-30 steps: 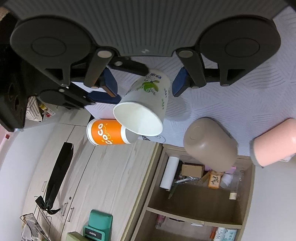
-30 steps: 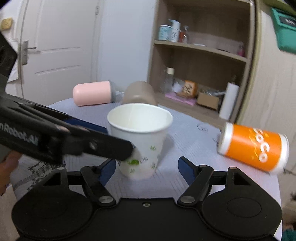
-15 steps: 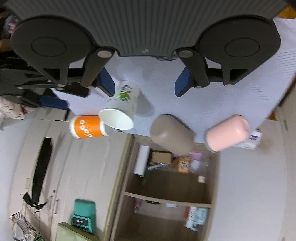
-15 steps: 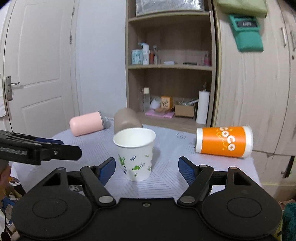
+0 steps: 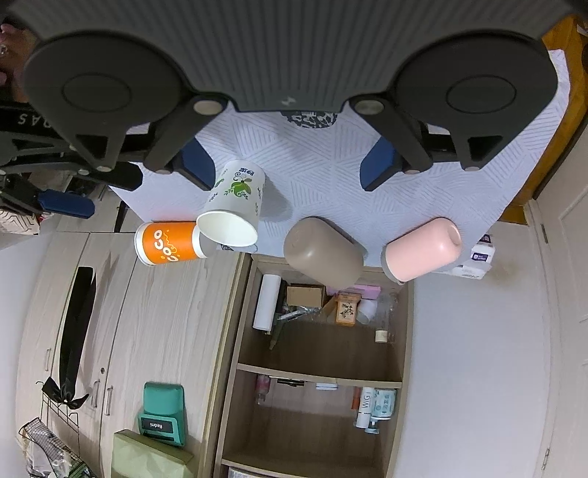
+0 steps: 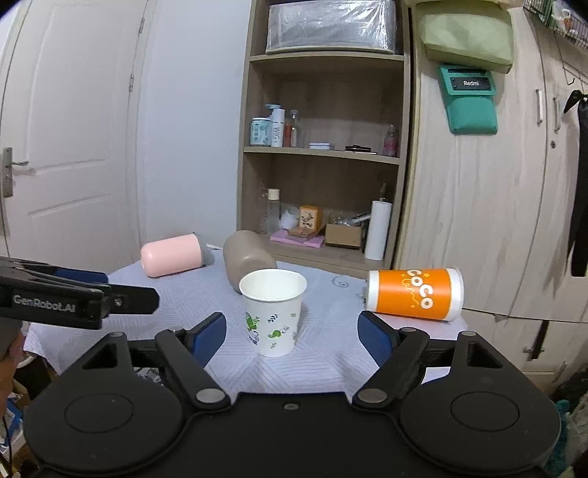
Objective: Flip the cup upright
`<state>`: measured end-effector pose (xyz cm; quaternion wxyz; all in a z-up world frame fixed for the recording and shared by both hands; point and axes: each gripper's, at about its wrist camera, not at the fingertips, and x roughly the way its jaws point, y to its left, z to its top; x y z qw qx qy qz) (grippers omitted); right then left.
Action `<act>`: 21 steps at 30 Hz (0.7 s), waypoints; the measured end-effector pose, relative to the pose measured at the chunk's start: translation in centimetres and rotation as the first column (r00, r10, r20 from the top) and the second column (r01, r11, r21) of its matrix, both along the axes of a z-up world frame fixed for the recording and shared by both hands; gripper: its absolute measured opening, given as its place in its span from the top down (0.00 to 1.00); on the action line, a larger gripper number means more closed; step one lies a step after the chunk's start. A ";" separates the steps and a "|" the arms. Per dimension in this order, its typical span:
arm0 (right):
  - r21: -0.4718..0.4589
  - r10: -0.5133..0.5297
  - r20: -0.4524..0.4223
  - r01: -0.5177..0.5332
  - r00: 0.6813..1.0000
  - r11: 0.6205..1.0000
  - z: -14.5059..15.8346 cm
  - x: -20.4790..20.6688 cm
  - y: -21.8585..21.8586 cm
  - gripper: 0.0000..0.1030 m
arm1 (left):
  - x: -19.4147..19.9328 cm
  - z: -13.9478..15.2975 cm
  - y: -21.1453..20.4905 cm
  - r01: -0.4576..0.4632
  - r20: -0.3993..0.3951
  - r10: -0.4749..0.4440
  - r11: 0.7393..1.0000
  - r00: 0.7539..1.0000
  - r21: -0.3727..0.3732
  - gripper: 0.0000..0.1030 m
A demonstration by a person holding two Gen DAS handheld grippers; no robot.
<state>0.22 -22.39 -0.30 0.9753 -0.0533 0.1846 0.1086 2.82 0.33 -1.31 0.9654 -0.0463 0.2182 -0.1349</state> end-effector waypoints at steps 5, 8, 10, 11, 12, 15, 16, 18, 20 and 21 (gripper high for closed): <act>0.016 -0.010 -0.008 0.010 1.000 1.000 0.2 -0.2 0.0 0.16 | -0.6 0.3 0.0 0.001 0.009 -0.001 1.000 1.000 0.021 0.08; 0.007 -0.015 -0.006 0.015 1.000 1.000 0.1 -0.5 0.2 0.16 | -1.1 0.4 0.1 -0.009 0.020 0.008 0.999 1.000 0.038 0.04; 0.010 -0.022 -0.008 0.022 1.000 1.000 0.1 -0.6 0.1 0.15 | -1.1 0.5 0.2 -0.006 0.012 0.006 0.999 1.000 0.032 0.04; 0.015 -0.025 -0.010 0.025 1.000 1.000 0.2 -0.6 0.0 0.12 | -1.1 0.5 0.3 -0.007 0.010 0.006 0.999 1.000 0.031 0.04; 0.019 -0.026 -0.011 0.027 1.000 0.999 0.2 -0.6 0.0 0.09 | -1.1 0.5 0.3 -0.008 0.007 0.008 0.999 1.000 0.034 0.03; 0.016 -0.046 -0.029 0.046 0.999 0.999 0.3 -0.6 0.0 0.01 | -1.0 0.6 0.2 -0.014 0.003 0.014 0.999 1.000 0.045 0.02; 0.015 -0.054 -0.033 0.055 0.998 0.998 0.4 -0.6 0.1 0.01 | -1.0 0.6 0.2 -0.015 0.001 0.015 0.999 1.000 0.046 0.02; 0.015 -0.063 -0.031 0.063 0.998 0.998 0.5 -0.7 0.1 0.00 | -1.0 0.6 0.2 -0.012 0.000 0.012 0.999 1.000 0.047 0.02; 0.018 -0.072 -0.032 0.073 0.997 0.997 0.5 -0.7 0.1 0.00 | -1.1 0.7 0.2 -0.018 0.001 0.018 0.999 1.000 0.051 0.02; 0.019 -0.075 -0.036 0.075 0.997 0.997 0.5 -0.7 0.1 0.00 | -1.1 0.8 0.2 -0.021 0.003 0.020 0.998 1.000 0.053 0.02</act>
